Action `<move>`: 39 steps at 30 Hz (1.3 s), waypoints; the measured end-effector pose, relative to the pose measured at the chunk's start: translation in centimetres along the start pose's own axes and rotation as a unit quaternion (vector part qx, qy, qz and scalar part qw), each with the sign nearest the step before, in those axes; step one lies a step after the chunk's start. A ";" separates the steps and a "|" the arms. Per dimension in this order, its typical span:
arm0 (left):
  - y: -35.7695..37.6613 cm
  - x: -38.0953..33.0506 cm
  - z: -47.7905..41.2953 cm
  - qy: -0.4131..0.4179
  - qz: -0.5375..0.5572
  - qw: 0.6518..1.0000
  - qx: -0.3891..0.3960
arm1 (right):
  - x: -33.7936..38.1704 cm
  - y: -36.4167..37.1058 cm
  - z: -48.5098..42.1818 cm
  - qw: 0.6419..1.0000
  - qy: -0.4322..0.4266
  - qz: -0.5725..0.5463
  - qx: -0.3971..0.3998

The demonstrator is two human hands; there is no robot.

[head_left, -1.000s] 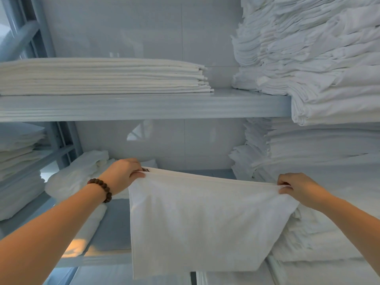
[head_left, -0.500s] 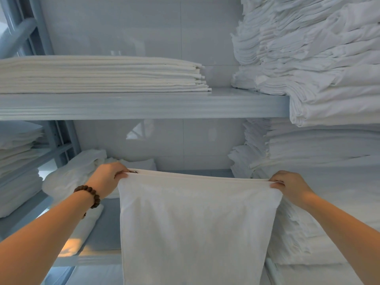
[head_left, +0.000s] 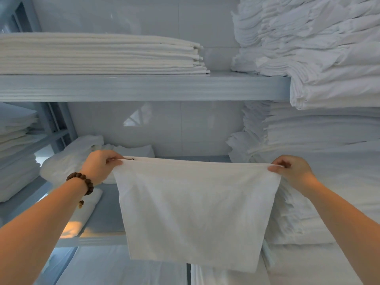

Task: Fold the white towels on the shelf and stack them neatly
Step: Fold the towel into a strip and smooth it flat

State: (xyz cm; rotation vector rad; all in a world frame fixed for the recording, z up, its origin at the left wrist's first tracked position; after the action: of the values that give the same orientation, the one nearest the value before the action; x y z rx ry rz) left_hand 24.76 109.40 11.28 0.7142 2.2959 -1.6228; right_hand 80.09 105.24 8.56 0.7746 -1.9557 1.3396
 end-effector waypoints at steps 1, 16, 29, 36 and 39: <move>0.1 0.0 0.1 -0.002 0.015 1.000 0.004 | -0.2 -0.3 0.0 1.000 -0.002 -0.014 -0.018; -0.5 0.6 0.3 -0.025 -0.124 0.992 -0.017 | 4.5 1.9 -1.1 0.939 -0.051 0.341 -0.005; -2.0 4.4 -1.8 -0.088 0.236 0.965 -0.075 | 3.4 5.5 -3.8 0.987 0.075 -0.063 -0.129; -8.2 1.7 -4.5 0.032 0.197 0.961 -0.189 | 9.1 1.4 -5.2 0.959 -0.044 -0.109 -0.257; -7.1 1.7 -3.1 0.036 0.198 0.964 -0.174 | 8.7 2.0 -2.9 0.963 -0.043 -0.101 -0.245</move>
State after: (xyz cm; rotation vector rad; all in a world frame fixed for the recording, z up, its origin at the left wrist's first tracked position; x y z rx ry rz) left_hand 19.93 110.86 17.39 1.0696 2.2168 -1.0010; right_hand 73.68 107.61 14.99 0.7659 -2.0887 0.6674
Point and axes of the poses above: each hand's wrist, its own z-axis away from the middle knuckle, its own y-axis out of the palm, x = y × z, the point moved 9 cm from there along -z, towards the middle knuckle, and after that the axes turned 7 degrees about x, right-handed, at the moved point
